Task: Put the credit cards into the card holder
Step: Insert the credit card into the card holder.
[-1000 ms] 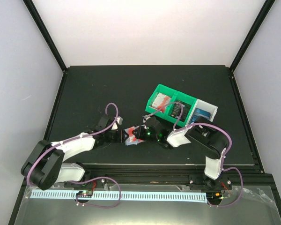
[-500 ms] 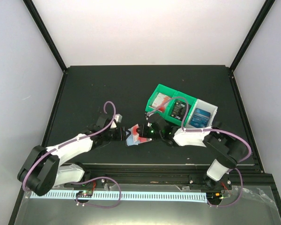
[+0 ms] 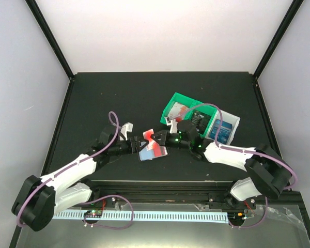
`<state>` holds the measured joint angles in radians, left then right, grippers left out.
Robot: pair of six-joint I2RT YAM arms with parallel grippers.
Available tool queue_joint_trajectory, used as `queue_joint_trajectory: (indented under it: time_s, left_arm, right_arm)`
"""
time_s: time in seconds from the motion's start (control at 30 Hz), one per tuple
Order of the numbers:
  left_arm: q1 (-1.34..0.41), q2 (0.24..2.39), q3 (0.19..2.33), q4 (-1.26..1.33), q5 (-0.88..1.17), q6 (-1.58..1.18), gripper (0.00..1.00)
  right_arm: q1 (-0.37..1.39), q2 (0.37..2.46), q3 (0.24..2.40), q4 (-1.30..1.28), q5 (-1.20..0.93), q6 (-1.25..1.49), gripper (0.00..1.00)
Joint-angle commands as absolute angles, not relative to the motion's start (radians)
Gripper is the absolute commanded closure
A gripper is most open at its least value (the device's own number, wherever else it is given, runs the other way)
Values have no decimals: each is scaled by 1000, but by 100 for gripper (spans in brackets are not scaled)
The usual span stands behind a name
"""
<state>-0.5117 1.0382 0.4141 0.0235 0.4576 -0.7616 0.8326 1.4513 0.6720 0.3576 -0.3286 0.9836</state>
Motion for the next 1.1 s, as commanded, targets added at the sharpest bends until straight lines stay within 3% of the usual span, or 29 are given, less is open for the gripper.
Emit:
queue_joint_trajectory:
  time_s: [0.0,0.17,0.33,0.57,0.67,0.73,0.8,1.07]
  left_arm:
    - [-511,993,382,162,567,-891,37]
    - [-509,932,365,254,599,-963,54]
    - [-502,931,382,265,628,-957,65]
    - [-496,944,370,276,626,-954,97]
    - [-494,939,375,215,580,-912,99]
    - [-492,942,381,165,542,-877,99]
    - [-491,955,385,110,499,-845,98]
    - [-488,1112,382,69,409,-824,98]
  right_arm:
    - [802,1408,624,538,-459,1073,99]
    - [789,1407,592,611,-500,1119,99]
    - [780,1436,570,716,-551,1175,99]
    - [768,1445,561,704,-549,1163,97]
    - [761,1424,566,577,-490,1084,79]
    - [760,1400,575,449,-423,1014,61]
    - [762,1385,586,331,-354,930,52]
    - [858,1480,766,-157,40,706,49]
